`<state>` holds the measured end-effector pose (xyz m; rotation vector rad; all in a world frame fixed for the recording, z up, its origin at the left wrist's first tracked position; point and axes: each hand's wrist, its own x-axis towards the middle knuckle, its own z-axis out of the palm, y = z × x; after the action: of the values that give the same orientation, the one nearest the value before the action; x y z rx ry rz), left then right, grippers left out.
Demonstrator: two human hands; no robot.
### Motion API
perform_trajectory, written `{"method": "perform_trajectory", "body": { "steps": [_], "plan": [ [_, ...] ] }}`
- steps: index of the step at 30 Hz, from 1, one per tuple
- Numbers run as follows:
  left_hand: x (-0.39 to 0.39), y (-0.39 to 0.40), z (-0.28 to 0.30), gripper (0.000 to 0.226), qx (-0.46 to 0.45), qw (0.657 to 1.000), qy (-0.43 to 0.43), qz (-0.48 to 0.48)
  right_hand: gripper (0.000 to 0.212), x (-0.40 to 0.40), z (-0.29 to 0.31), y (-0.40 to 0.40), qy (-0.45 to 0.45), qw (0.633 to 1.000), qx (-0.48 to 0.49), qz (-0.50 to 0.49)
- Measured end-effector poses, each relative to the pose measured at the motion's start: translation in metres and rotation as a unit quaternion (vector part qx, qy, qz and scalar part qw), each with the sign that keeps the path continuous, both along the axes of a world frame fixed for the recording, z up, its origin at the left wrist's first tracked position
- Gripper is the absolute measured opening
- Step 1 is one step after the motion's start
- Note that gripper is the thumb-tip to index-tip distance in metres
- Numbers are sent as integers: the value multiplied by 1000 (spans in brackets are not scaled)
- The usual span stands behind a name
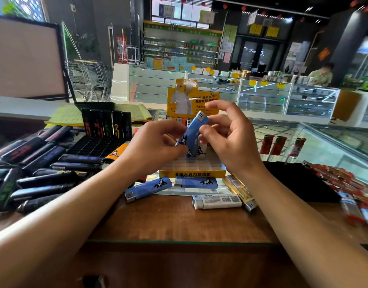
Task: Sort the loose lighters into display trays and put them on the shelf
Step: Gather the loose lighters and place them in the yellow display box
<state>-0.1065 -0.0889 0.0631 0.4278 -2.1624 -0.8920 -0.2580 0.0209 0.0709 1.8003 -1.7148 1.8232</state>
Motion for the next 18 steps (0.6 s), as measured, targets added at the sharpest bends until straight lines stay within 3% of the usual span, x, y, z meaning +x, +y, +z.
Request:
{"method": "perform_trajectory", "body": {
  "steps": [9, 18],
  "plan": [
    [-2, 3, -4, 34, -9, 999, 28, 28, 21, 6, -1, -4, -74, 997, -6, -3],
    [-1, 5, -1, 26, -89, 992, 47, 74, 25, 0, 3, 1, -17, 998, -36, -56]
  ]
}}
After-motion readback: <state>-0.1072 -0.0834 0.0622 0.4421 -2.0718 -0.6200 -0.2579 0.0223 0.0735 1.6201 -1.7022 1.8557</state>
